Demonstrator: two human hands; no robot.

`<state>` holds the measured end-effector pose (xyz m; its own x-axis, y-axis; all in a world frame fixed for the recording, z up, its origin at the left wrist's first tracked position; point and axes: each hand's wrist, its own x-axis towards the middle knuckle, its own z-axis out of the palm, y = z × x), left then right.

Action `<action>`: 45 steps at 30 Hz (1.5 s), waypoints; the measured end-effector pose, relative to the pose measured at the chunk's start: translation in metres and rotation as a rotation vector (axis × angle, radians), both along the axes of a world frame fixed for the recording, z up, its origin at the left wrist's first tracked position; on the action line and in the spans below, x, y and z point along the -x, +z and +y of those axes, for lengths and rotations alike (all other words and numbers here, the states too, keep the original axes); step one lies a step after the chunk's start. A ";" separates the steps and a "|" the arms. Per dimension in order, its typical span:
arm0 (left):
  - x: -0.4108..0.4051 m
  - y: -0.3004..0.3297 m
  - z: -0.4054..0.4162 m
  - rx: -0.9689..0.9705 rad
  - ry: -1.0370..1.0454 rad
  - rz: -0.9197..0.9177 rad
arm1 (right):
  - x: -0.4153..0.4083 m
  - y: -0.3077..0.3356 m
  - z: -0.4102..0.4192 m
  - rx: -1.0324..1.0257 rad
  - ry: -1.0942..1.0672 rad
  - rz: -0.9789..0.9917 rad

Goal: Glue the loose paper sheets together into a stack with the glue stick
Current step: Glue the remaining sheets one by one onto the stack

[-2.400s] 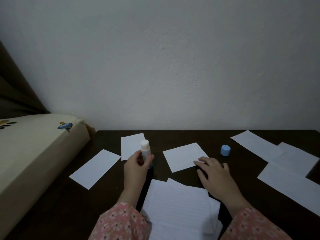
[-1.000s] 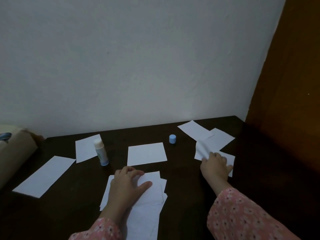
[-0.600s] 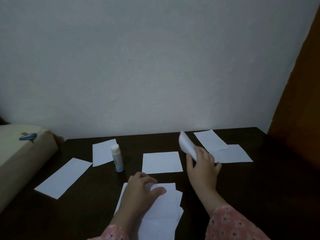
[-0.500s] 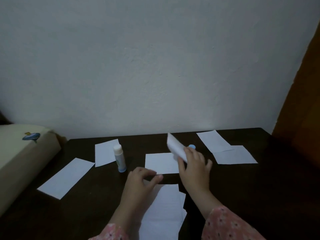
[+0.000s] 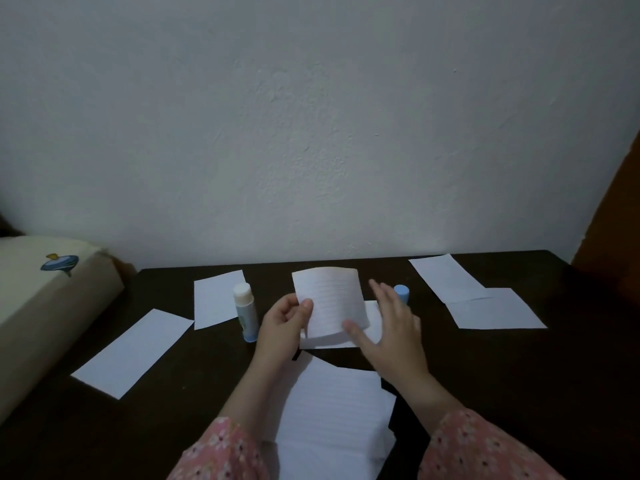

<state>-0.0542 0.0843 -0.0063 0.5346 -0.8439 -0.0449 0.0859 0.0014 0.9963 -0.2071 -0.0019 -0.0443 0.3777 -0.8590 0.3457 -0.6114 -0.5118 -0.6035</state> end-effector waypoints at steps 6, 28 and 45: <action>0.000 -0.003 0.002 -0.025 0.030 0.266 | 0.004 -0.010 -0.015 -0.318 -0.013 -0.248; -0.006 -0.037 -0.011 -0.347 0.027 -0.549 | 0.005 -0.016 -0.020 -0.012 -0.168 0.233; 0.000 -0.028 -0.016 -0.460 0.033 -0.843 | 0.003 -0.013 -0.018 -0.015 -0.169 0.320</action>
